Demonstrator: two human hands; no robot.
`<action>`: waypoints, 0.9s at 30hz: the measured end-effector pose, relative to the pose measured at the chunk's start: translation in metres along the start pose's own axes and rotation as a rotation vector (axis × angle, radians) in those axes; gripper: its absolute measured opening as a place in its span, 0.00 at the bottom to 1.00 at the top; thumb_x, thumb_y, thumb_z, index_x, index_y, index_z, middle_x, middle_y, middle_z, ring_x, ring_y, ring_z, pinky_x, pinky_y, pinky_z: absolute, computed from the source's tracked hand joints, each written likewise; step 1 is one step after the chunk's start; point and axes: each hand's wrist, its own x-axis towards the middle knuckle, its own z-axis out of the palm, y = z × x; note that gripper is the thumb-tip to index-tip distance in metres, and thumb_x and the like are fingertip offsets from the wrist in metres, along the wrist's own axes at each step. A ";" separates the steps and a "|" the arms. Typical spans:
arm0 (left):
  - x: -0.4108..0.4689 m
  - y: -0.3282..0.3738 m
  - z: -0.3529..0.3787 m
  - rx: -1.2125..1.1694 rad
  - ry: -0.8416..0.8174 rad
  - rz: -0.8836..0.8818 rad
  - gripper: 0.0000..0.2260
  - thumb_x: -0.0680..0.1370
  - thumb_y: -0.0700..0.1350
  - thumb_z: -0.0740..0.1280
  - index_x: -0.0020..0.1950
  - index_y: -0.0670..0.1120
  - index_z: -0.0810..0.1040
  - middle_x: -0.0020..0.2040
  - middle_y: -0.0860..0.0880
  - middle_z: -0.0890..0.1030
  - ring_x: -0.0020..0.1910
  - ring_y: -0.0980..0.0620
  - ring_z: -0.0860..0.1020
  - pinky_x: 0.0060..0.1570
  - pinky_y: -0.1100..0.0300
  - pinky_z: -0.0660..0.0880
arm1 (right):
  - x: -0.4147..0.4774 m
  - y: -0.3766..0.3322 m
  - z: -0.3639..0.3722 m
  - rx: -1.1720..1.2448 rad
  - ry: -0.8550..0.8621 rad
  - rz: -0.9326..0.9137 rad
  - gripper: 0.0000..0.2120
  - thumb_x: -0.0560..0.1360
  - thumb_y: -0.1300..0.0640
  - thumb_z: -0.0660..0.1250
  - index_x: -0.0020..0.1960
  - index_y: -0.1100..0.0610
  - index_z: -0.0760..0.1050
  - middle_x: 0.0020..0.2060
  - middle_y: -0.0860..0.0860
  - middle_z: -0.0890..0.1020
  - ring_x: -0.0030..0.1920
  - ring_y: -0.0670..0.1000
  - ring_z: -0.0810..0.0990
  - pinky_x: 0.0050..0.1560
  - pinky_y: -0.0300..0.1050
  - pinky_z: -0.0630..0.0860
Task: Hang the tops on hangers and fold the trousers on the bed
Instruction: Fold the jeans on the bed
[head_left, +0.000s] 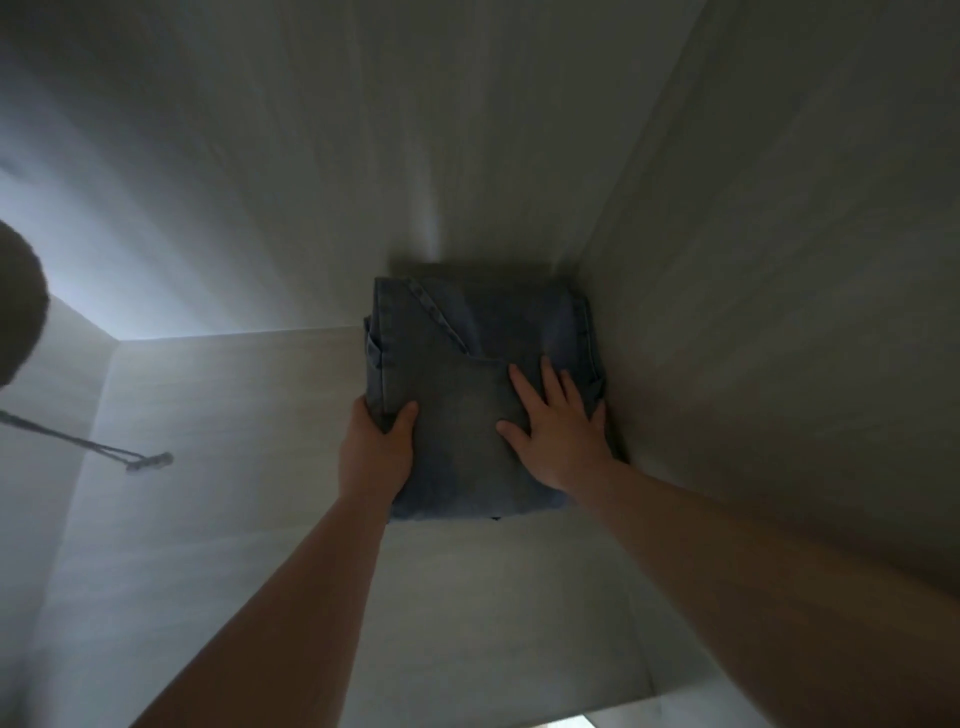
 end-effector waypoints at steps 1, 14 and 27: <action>-0.007 0.000 -0.001 0.027 0.010 0.000 0.25 0.78 0.57 0.69 0.70 0.47 0.70 0.65 0.44 0.79 0.61 0.38 0.78 0.52 0.49 0.73 | -0.006 -0.001 0.000 0.000 0.001 0.015 0.34 0.80 0.32 0.52 0.79 0.35 0.38 0.81 0.47 0.39 0.81 0.55 0.40 0.74 0.74 0.43; -0.189 0.007 -0.041 0.645 -0.077 0.238 0.29 0.81 0.66 0.53 0.81 0.59 0.55 0.84 0.50 0.48 0.82 0.44 0.44 0.77 0.38 0.44 | -0.169 -0.019 -0.014 0.104 0.053 0.073 0.30 0.82 0.41 0.55 0.81 0.41 0.48 0.82 0.48 0.43 0.81 0.57 0.39 0.77 0.66 0.43; -0.321 0.005 -0.108 0.638 -0.101 0.180 0.32 0.79 0.71 0.50 0.81 0.62 0.51 0.84 0.52 0.48 0.82 0.45 0.43 0.77 0.39 0.42 | -0.317 -0.016 -0.022 0.102 0.060 -0.176 0.31 0.82 0.37 0.52 0.81 0.40 0.45 0.81 0.45 0.40 0.81 0.53 0.38 0.77 0.61 0.39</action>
